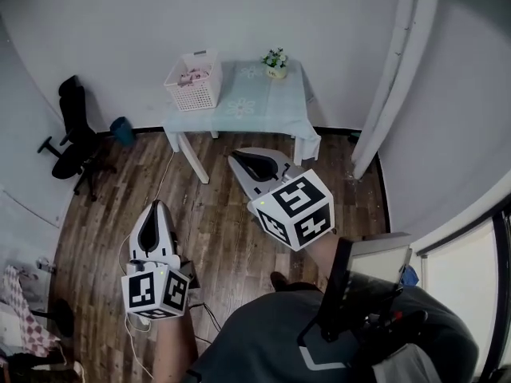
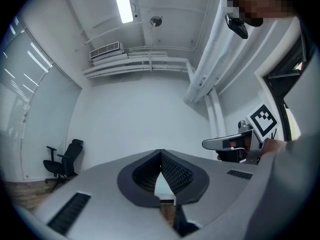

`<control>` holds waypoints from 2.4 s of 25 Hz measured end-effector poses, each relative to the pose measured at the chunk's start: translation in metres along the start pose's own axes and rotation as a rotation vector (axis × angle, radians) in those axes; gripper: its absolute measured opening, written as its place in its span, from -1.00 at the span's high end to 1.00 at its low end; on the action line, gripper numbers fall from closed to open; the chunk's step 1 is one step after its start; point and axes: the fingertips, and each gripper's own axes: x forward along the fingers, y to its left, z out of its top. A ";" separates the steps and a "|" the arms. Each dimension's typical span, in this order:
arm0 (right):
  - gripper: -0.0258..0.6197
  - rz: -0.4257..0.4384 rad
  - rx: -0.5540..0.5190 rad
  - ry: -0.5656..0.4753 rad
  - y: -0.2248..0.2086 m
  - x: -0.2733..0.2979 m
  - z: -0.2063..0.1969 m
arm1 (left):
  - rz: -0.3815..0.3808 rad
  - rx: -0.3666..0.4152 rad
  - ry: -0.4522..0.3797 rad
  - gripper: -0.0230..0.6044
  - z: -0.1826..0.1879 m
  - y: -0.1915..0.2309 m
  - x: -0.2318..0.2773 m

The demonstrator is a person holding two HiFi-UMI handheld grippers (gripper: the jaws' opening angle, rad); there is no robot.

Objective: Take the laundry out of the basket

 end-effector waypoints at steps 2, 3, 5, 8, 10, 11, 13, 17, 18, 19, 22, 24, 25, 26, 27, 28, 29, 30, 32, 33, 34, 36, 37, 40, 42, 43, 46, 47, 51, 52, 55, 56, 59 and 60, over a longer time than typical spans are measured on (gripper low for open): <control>0.86 0.011 0.005 -0.001 -0.018 0.015 0.001 | -0.005 0.002 0.013 0.90 -0.003 0.000 0.025; 0.87 0.016 0.005 -0.002 -0.027 0.023 0.002 | -0.006 0.002 0.021 0.90 -0.005 0.001 0.038; 0.87 0.026 0.005 0.000 -0.044 0.036 0.001 | -0.003 -0.004 0.034 0.90 -0.011 0.001 0.061; 0.87 0.028 0.019 0.002 -0.076 0.055 -0.002 | -0.002 0.005 0.054 0.90 -0.017 -0.002 0.095; 0.86 0.030 0.032 0.007 -0.096 0.067 -0.005 | 0.003 0.017 0.067 0.90 -0.020 -0.006 0.116; 0.86 0.031 0.038 0.011 -0.105 0.072 -0.008 | 0.007 0.019 0.073 0.90 -0.022 -0.007 0.125; 0.86 0.030 0.048 0.014 -0.123 0.082 -0.011 | 0.015 0.027 0.087 0.90 -0.025 -0.007 0.142; 0.86 0.030 0.090 0.004 -0.153 0.103 -0.012 | 0.015 0.037 0.138 0.90 -0.033 -0.005 0.172; 0.86 0.032 0.096 0.001 -0.158 0.107 -0.012 | 0.011 0.044 0.148 0.90 -0.034 -0.005 0.178; 0.86 0.031 0.099 -0.003 -0.163 0.110 -0.013 | 0.009 0.052 0.155 0.90 -0.034 -0.004 0.184; 0.86 0.011 0.110 -0.010 -0.177 0.120 -0.017 | -0.001 0.056 0.158 0.90 -0.038 0.000 0.200; 0.86 -0.002 0.107 0.000 -0.180 0.129 -0.026 | -0.013 0.058 0.152 0.90 -0.044 0.004 0.207; 0.86 -0.005 0.104 0.008 -0.180 0.134 -0.030 | -0.019 0.059 0.147 0.90 -0.046 0.008 0.211; 0.86 -0.006 0.101 0.016 -0.179 0.141 -0.033 | -0.024 0.058 0.141 0.90 -0.047 0.013 0.216; 0.86 -0.009 0.097 0.021 -0.178 0.148 -0.034 | -0.029 0.056 0.136 0.90 -0.047 0.018 0.220; 0.86 -0.012 0.092 0.024 -0.177 0.156 -0.034 | -0.036 0.050 0.133 0.90 -0.047 0.024 0.225; 0.86 -0.018 0.086 0.025 -0.175 0.164 -0.033 | -0.047 0.041 0.131 0.90 -0.049 0.030 0.230; 0.86 -0.025 0.081 0.024 -0.174 0.172 -0.032 | -0.061 0.030 0.131 0.90 -0.051 0.036 0.235; 0.86 -0.043 0.068 0.015 -0.174 0.191 -0.028 | -0.090 0.010 0.129 0.90 -0.055 0.051 0.249; 0.86 -0.050 0.058 0.014 -0.175 0.203 -0.026 | -0.098 0.004 0.125 0.90 -0.055 0.059 0.256; 0.86 -0.053 0.048 0.016 -0.174 0.215 -0.024 | -0.102 -0.001 0.120 0.90 -0.055 0.070 0.265; 0.86 -0.056 0.034 0.025 -0.175 0.243 -0.021 | -0.105 -0.006 0.114 0.90 -0.054 0.093 0.283; 0.86 -0.058 0.033 0.029 -0.175 0.257 -0.021 | -0.108 -0.006 0.113 0.90 -0.054 0.105 0.292; 0.86 -0.066 0.027 0.039 -0.174 0.301 -0.018 | -0.123 -0.003 0.115 0.90 -0.052 0.141 0.318; 0.86 -0.066 0.013 0.050 -0.172 0.326 -0.017 | -0.132 -0.003 0.114 0.90 -0.051 0.163 0.333; 0.86 -0.067 0.006 0.057 -0.171 0.337 -0.017 | -0.137 -0.006 0.112 0.90 -0.051 0.173 0.341; 0.86 -0.075 -0.004 0.076 -0.170 0.368 -0.019 | -0.158 -0.018 0.111 0.90 -0.053 0.201 0.361; 0.86 -0.079 -0.002 0.081 -0.170 0.377 -0.020 | -0.169 -0.024 0.112 0.90 -0.055 0.209 0.367; 0.86 -0.103 0.019 0.089 -0.173 0.410 -0.021 | -0.234 -0.061 0.119 0.90 -0.063 0.232 0.386; 0.86 -0.114 0.024 0.094 -0.174 0.417 -0.022 | -0.246 -0.071 0.124 0.90 -0.066 0.235 0.390; 0.86 -0.127 0.017 0.119 -0.178 0.435 -0.025 | -0.257 -0.075 0.134 0.90 -0.072 0.244 0.401; 0.86 -0.129 0.012 0.123 -0.180 0.440 -0.024 | -0.254 -0.067 0.137 0.90 -0.073 0.249 0.407; 0.86 -0.135 0.013 0.123 -0.189 0.458 -0.023 | -0.243 -0.048 0.144 0.90 -0.076 0.262 0.427; 0.86 -0.134 0.017 0.125 -0.192 0.465 -0.024 | -0.240 -0.049 0.143 0.90 -0.077 0.266 0.433</control>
